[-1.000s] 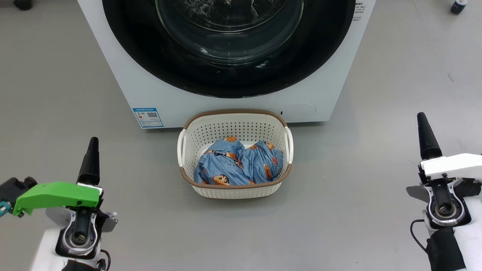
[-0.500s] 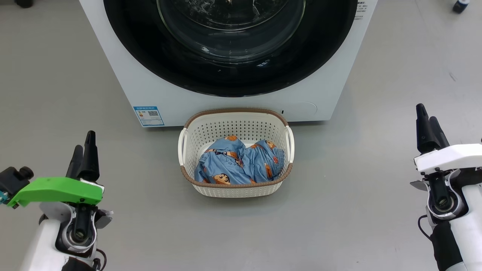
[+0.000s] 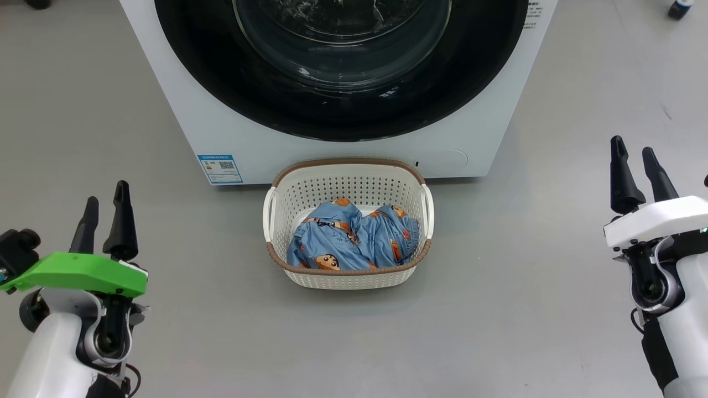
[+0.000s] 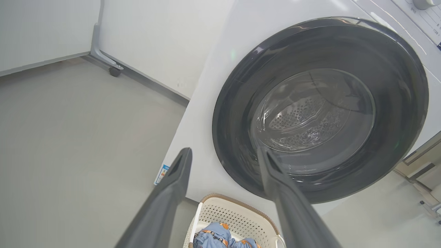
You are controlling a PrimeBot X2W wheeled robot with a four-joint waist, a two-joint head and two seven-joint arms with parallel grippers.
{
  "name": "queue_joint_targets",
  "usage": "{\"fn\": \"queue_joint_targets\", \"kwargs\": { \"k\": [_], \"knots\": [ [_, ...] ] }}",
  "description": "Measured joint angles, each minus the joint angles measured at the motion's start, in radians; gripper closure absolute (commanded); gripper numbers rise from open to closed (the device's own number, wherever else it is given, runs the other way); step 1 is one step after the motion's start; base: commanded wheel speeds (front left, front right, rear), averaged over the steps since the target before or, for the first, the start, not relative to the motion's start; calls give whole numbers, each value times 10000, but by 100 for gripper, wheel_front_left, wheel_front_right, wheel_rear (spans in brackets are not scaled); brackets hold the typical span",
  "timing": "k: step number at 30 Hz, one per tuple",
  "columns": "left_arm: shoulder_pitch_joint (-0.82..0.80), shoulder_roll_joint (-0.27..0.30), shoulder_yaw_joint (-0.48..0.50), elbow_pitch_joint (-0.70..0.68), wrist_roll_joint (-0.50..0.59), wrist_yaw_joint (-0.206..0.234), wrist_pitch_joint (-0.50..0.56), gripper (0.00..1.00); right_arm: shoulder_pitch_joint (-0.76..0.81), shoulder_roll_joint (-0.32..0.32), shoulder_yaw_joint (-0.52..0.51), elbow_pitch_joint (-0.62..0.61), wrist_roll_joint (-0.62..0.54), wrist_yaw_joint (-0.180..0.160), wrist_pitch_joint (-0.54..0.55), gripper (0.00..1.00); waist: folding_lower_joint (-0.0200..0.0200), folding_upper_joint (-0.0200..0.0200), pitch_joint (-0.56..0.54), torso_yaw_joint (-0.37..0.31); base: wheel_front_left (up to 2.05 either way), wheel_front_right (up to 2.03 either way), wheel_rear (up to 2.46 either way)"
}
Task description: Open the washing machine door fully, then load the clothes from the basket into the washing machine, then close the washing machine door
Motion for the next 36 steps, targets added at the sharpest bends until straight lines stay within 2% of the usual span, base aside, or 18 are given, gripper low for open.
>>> {"fn": "queue_joint_targets", "kwargs": {
  "k": [5,9,24,29,36],
  "knots": [
    [-10,153,-148,6,876,0,-148,0,-80,-303,305,6,-949,-8,-178,0,0,0,31,27,0,0,0],
    [-17,201,-174,12,1567,-2,-324,0,-337,-516,424,-29,-1822,-163,-385,0,0,0,39,54,0,0,0],
    [-43,493,-303,17,4029,-6,-849,0,-520,-857,953,-79,-4358,-439,-938,0,0,0,52,145,0,0,0],
    [-62,502,-290,84,4621,-33,-1028,0,-520,-984,980,-44,-4892,-518,-1101,0,0,0,48,173,0,0,0],
    [-62,428,-142,242,4778,-33,-1028,0,-511,-757,752,56,-4811,-602,-1124,0,0,0,80,180,0,0,0]
  ]
}}
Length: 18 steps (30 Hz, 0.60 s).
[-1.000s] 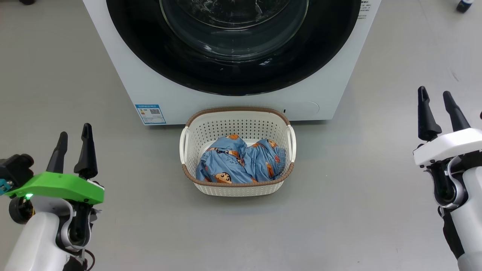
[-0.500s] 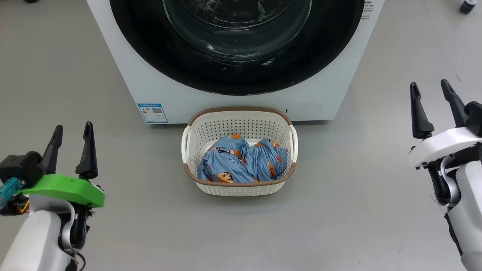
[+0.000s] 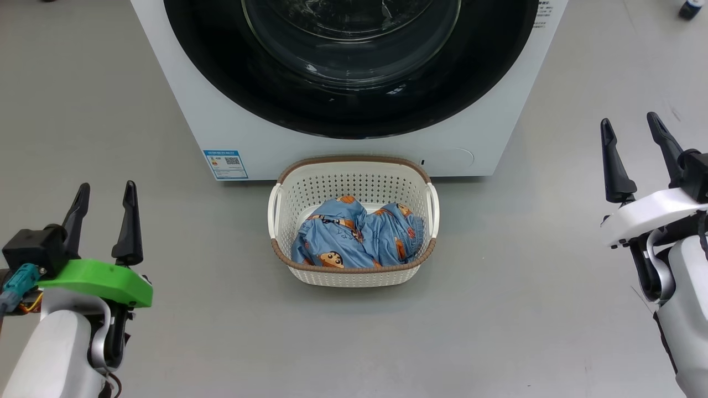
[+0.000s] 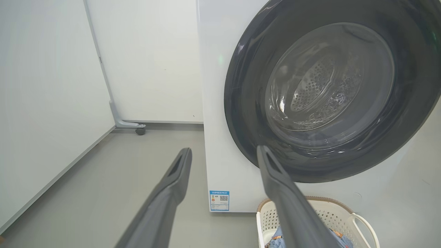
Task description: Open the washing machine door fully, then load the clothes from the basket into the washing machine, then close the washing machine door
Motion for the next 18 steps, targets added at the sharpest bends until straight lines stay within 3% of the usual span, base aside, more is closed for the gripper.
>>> {"fn": "queue_joint_targets", "kwargs": {
  "k": [18],
  "knots": [
    [2,-293,336,372,209,31,-27,0,33,341,-192,437,205,123,0,0,0,0,42,25,0,0,0]
  ]
}}
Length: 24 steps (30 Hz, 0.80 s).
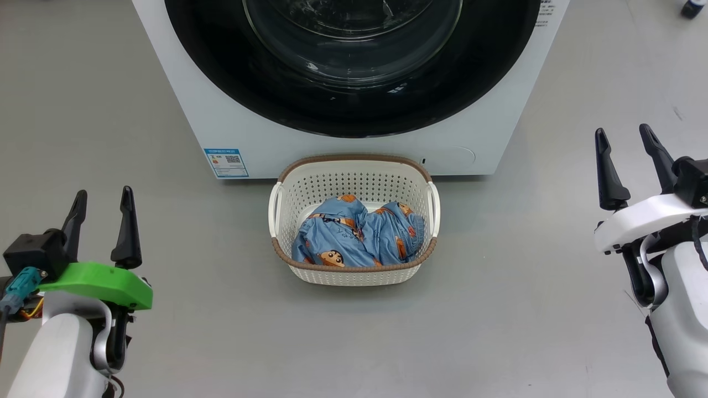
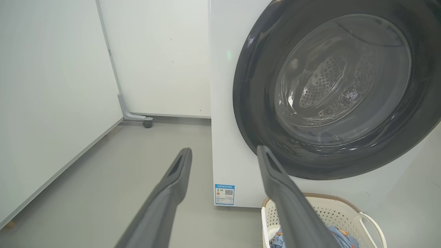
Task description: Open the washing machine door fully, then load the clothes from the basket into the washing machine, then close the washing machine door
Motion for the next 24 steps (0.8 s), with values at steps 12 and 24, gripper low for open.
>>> {"fn": "queue_joint_targets", "kwargs": {
  "k": [12,24],
  "knots": [
    [-10,-69,211,8,159,0,0,0,-1,75,-190,176,180,153,0,0,0,0,45,15,0,0,0],
    [-63,-148,343,10,207,0,0,0,-5,107,-267,198,128,182,0,0,0,0,81,31,0,0,0]
  ]
}}
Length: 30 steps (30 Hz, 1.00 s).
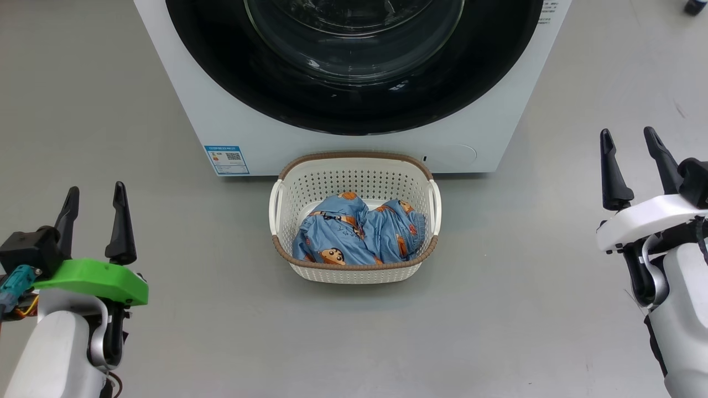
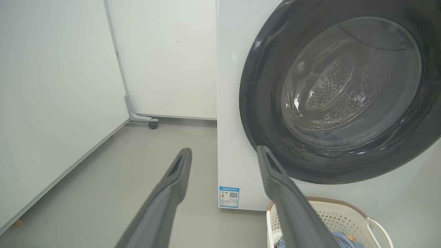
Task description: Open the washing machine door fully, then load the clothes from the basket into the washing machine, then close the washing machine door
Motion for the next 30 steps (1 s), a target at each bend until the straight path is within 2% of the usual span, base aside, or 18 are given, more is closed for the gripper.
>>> {"fn": "queue_joint_targets", "kwargs": {
  "k": [17,30],
  "knots": [
    [-94,-33,107,50,320,0,0,0,-15,161,-280,2,-81,63,0,0,0,0,-10,9,3,3,-6],
    [-115,-75,188,48,332,-2,0,0,-15,221,-428,6,-180,105,0,0,0,0,149,43,32,32,-63]
  ]
}}
